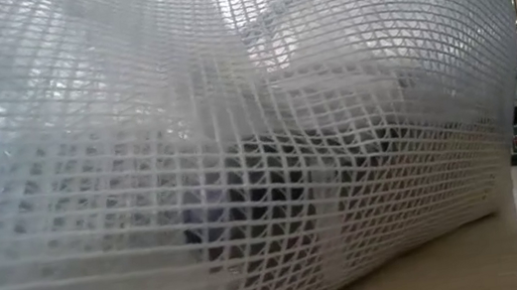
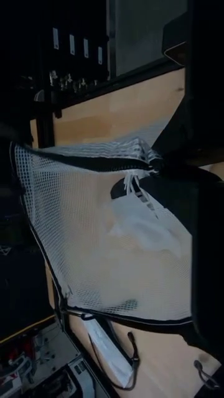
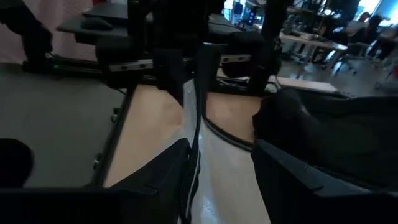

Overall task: Unpack backpack
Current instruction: Put the small zip bag into the zip bag

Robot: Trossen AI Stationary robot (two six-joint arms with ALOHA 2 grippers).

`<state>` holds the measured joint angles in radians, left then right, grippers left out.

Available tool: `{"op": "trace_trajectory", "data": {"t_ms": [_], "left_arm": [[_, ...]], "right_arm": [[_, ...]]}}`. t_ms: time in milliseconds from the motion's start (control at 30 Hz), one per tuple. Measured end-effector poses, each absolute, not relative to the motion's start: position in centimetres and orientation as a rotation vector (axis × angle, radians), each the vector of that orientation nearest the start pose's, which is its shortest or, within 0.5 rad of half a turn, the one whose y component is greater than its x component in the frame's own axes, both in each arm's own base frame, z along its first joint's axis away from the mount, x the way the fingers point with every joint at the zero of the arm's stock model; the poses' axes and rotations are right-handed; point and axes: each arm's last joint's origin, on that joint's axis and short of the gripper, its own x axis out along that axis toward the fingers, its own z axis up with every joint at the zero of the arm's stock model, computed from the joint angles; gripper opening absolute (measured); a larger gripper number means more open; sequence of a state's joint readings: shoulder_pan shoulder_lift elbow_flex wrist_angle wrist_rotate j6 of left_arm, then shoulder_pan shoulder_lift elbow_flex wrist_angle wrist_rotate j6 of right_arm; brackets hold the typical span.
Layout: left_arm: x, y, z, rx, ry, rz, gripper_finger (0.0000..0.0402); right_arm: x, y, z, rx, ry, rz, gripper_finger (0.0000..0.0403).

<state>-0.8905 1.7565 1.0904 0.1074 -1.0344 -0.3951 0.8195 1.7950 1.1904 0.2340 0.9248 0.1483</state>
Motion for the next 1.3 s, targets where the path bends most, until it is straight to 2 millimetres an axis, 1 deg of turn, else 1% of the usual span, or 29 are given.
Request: {"op": "trace_trajectory", "data": {"t_ms": [67, 133, 200, 300, 333, 367, 400, 467, 667, 767, 867, 967, 1033, 1100, 1133, 1200, 1233, 1300], "left_arm": [[25.1, -27.1, 21.5, 0.067, 0.283, 0.198, 0.0000], [25.1, -27.1, 21.5, 0.067, 0.283, 0.199, 0.0000], [25.1, -27.1, 21.5, 0.066, 0.283, 0.199, 0.0000], [25.1, -27.1, 21.5, 0.067, 0.283, 0.199, 0.0000], [25.1, -27.1, 21.5, 0.067, 0.283, 0.199, 0.0000], [25.1, -27.1, 21.5, 0.067, 0.283, 0.199, 0.0000], [25.1, -27.1, 21.5, 0.066, 0.283, 0.199, 0.0000], [25.1, -27.1, 21.5, 0.067, 0.284, 0.199, 0.0000], [25.1, -27.1, 21.5, 0.064, 0.282, 0.199, 0.0000], [25.1, -27.1, 21.5, 0.064, 0.282, 0.199, 0.0000], [25.1, -27.1, 21.5, 0.063, 0.282, 0.199, 0.0000], [25.1, -27.1, 21.5, 0.062, 0.281, 0.199, 0.0000], [25.1, -27.1, 21.6, 0.057, 0.278, 0.198, 0.0000], [25.1, -27.1, 21.6, 0.057, 0.278, 0.198, 0.0000], [25.1, -27.1, 21.6, 0.057, 0.278, 0.198, 0.0000], [25.1, -27.1, 21.6, 0.057, 0.278, 0.198, 0.0000], [25.1, -27.1, 21.6, 0.057, 0.278, 0.198, 0.0000], [25.1, -27.1, 21.6, 0.057, 0.278, 0.199, 0.0000]], "right_arm": [[28.7, 27.0, 24.0, -0.198, 0.229, -0.158, 0.0153], [28.5, 26.8, 24.0, -0.307, 0.232, -0.236, 0.0150], [28.0, 26.8, 24.1, -0.440, 0.227, -0.368, 0.0147], [27.0, 26.8, 24.9, -0.598, 0.223, -0.640, 0.0142], [26.7, 26.8, 25.3, -0.645, 0.238, -0.675, 0.0141], [26.6, 26.6, 25.8, -0.679, 0.251, -0.672, 0.0141], [26.4, 26.4, 26.4, -0.685, 0.253, -0.669, 0.0140], [26.1, 26.1, 27.8, -0.610, 0.225, -0.680, 0.0139], [25.1, 24.9, 30.7, -0.521, 0.192, -0.689, 0.0144], [25.0, 23.4, 32.1, -0.446, 0.171, -0.719, 0.0146], [25.1, 20.0, 32.4, -0.395, 0.169, -0.793, 0.0143], [24.7, 15.6, 32.6, -0.330, 0.160, -0.882, 0.0140], [24.1, 12.3, 32.8, -0.242, 0.126, -0.878, 0.0138], [23.6, 8.9, 32.5, -0.135, 0.098, -0.818, 0.0137], [23.3, 7.1, 32.1, -0.065, 0.100, -0.777, 0.0136], [22.8, 3.5, 30.9, 0.091, 0.169, -0.689, 0.0135], [22.6, 1.8, 30.1, 0.166, 0.227, -0.654, 0.0134], [22.0, -1.1, 28.1, 0.260, 0.379, -0.618, 0.0135]]}}
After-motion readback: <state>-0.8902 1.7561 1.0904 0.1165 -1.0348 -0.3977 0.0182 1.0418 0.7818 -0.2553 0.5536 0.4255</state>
